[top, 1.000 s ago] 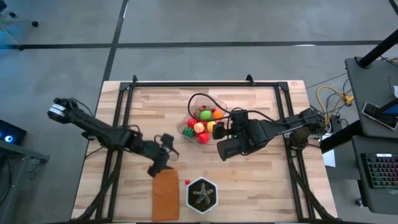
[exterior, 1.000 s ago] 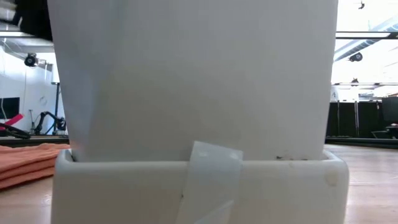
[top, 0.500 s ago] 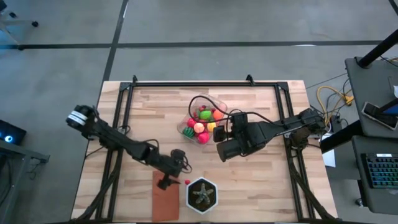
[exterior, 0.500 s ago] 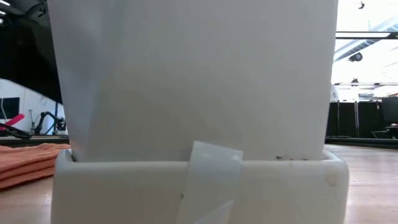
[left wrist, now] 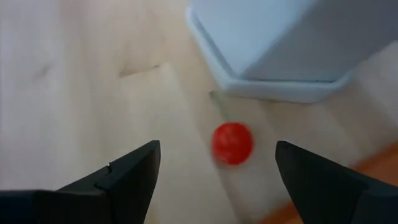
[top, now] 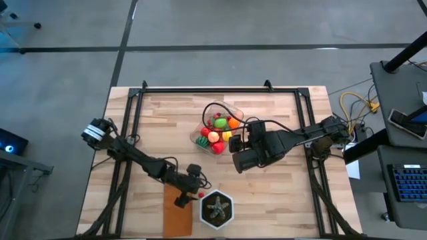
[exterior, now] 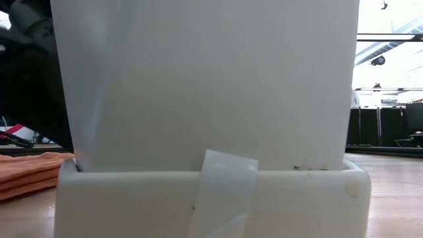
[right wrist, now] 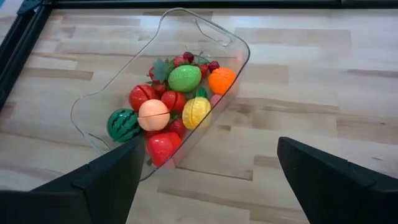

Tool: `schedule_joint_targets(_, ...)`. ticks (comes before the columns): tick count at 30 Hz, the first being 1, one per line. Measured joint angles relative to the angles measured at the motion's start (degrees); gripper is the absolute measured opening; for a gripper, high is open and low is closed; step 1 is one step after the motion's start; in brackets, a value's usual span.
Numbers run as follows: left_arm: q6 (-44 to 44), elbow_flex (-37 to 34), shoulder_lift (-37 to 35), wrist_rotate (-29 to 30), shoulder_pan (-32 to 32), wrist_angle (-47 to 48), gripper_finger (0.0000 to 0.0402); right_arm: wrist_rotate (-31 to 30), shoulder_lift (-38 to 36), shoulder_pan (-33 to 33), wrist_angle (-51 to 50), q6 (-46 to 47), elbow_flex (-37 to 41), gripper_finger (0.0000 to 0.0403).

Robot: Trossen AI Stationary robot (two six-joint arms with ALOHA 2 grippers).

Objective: Pick and placing Produce into tupperware
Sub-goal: Put the red cherry into the transparent bin

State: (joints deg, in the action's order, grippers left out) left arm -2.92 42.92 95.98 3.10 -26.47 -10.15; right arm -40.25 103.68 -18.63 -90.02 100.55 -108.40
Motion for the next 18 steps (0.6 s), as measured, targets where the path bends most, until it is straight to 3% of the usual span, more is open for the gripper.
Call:
schedule_joint_targets(4,-0.24,0.21,1.12,3.58,-0.12,-0.25,0.0303,0.17,0.00,0.00,0.00,-0.06,-0.02,0.0359)
schedule_joint_targets(9,-0.24,0.15,1.10,3.79,-0.16,-0.47,0.0300,0.20,0.00,0.00,0.00,-0.42,-0.02,0.0359)
schedule_joint_targets(18,-1.28,0.12,1.05,2.94,-1.23,-2.06,0.0237,0.37,0.00,0.00,0.00,-0.50,-0.02,0.0359)
